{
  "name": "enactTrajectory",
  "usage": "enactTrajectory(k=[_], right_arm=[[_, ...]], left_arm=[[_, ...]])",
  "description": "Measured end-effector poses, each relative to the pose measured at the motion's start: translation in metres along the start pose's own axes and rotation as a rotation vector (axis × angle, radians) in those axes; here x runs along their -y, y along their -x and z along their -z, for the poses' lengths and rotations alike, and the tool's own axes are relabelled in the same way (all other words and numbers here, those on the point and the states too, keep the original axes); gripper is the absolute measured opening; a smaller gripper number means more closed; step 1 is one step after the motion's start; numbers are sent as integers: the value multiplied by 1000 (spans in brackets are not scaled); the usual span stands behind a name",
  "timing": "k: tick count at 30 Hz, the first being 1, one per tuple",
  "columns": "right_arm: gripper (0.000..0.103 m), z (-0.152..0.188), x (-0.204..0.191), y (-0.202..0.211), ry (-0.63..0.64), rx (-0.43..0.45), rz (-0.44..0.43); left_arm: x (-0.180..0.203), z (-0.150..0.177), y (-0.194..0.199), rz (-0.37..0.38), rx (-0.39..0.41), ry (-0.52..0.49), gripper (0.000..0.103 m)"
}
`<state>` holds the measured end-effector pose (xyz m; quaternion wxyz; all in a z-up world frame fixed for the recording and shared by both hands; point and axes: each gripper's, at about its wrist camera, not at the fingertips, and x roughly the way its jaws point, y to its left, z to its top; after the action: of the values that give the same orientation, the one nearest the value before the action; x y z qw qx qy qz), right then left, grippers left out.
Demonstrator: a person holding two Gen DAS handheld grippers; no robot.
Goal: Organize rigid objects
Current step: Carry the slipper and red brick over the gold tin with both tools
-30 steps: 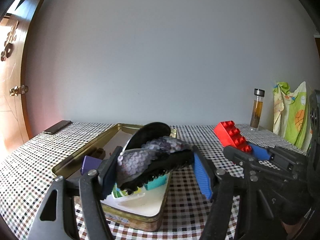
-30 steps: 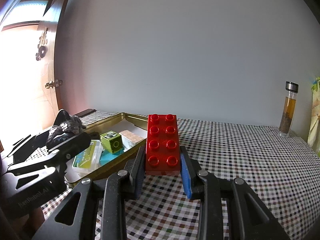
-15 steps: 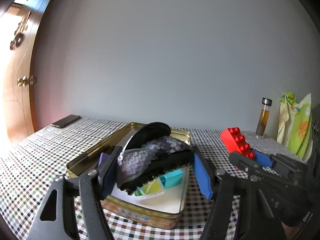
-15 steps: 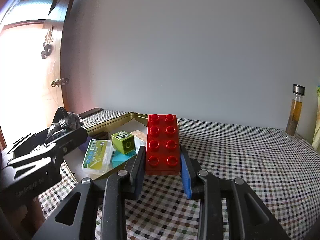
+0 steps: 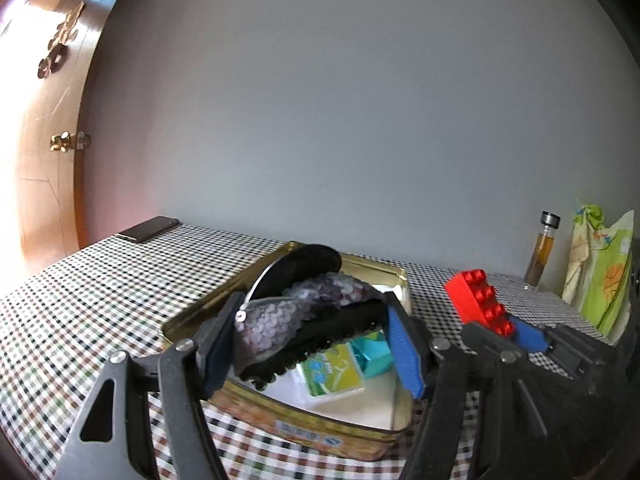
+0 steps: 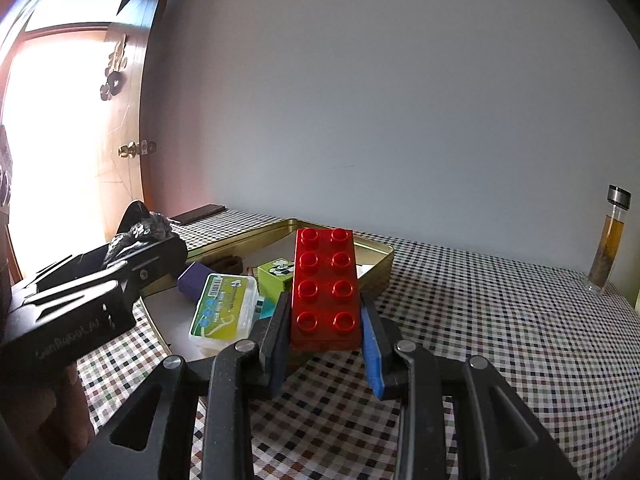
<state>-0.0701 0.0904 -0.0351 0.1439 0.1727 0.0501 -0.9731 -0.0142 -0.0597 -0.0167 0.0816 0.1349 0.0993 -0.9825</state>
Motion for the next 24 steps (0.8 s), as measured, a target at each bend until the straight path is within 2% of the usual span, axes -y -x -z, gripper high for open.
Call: enactTrajectory(k=[15, 24], right_arm=[[34, -2, -11, -9, 23, -21, -17], [34, -7, -24, -20, 40, -33, -30]], left_arm=[[-29, -8, -19, -68, -23, 8, 67], [-35, -11, -29, -95, -37, -34, 67]])
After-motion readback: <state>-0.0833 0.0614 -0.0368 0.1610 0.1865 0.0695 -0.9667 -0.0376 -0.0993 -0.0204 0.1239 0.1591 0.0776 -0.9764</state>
